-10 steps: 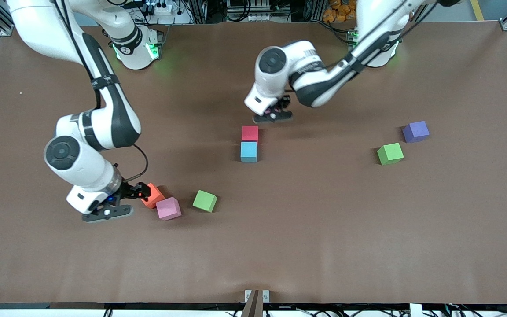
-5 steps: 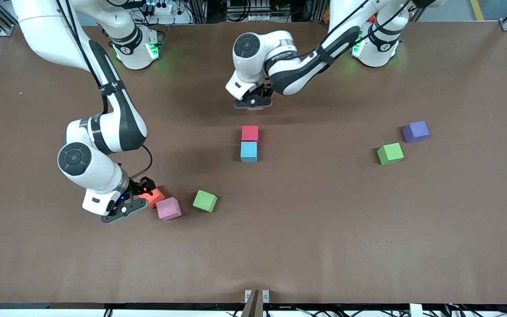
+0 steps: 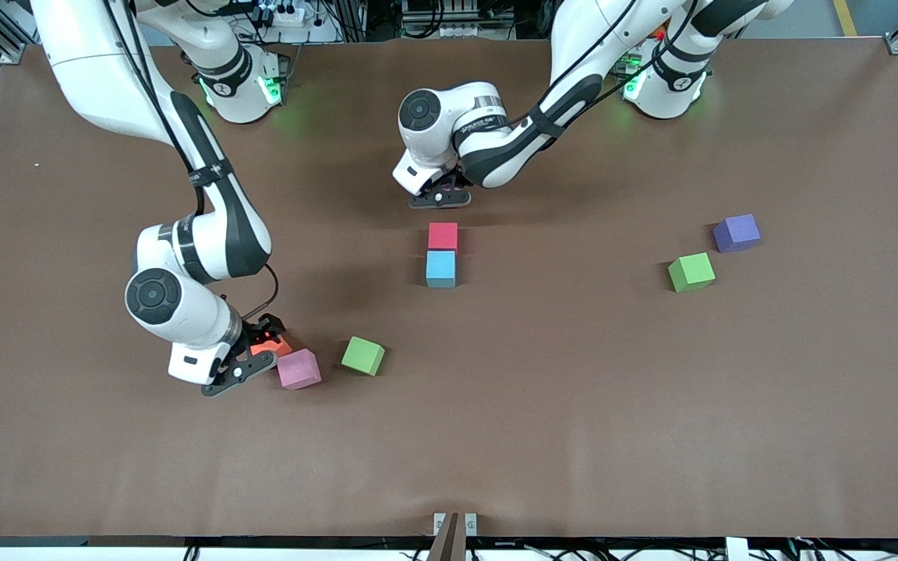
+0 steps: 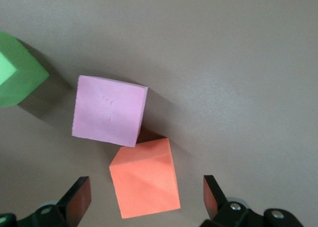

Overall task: Arrange blocks into number 1
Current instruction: 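Carry the pink cube toward the red cube while the right gripper reaches orange, then place the pink cube beside the red cube while the right gripper grasps orange, then place the orange cube beside the cyan cube while the left gripper reaches green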

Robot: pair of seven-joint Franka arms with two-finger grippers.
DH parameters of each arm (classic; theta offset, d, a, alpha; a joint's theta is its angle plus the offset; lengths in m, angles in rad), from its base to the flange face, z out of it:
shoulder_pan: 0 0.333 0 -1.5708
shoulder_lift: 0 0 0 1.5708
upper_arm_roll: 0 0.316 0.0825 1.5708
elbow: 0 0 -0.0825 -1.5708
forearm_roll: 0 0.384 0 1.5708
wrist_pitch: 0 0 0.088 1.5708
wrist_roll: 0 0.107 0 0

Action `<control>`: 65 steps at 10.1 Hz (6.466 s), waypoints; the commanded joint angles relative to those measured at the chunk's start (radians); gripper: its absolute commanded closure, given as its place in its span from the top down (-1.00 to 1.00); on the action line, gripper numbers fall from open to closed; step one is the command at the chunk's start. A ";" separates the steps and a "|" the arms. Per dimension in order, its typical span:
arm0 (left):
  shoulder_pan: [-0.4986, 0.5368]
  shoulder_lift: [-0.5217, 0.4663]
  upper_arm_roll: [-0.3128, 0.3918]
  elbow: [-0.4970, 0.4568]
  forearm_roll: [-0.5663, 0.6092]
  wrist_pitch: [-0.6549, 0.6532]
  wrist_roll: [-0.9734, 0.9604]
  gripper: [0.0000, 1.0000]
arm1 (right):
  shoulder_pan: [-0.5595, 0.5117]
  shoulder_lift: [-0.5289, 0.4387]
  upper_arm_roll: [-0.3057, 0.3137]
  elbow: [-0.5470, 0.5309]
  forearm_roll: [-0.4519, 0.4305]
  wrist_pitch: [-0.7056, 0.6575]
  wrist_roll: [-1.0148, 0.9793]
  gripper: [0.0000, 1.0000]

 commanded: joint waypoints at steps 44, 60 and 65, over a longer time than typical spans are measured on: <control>0.443 -0.283 0.056 0.092 0.006 -0.247 0.321 1.00 | 0.273 -0.150 -0.195 -0.053 0.250 0.062 0.442 0.21; 1.229 -0.333 -0.224 -0.396 0.103 0.040 0.730 1.00 | 0.588 0.201 -0.221 0.297 0.284 0.051 0.850 0.21; 1.252 -0.320 -0.216 -0.406 0.115 0.038 0.728 1.00 | 0.605 0.201 -0.197 0.239 0.308 0.039 0.830 0.22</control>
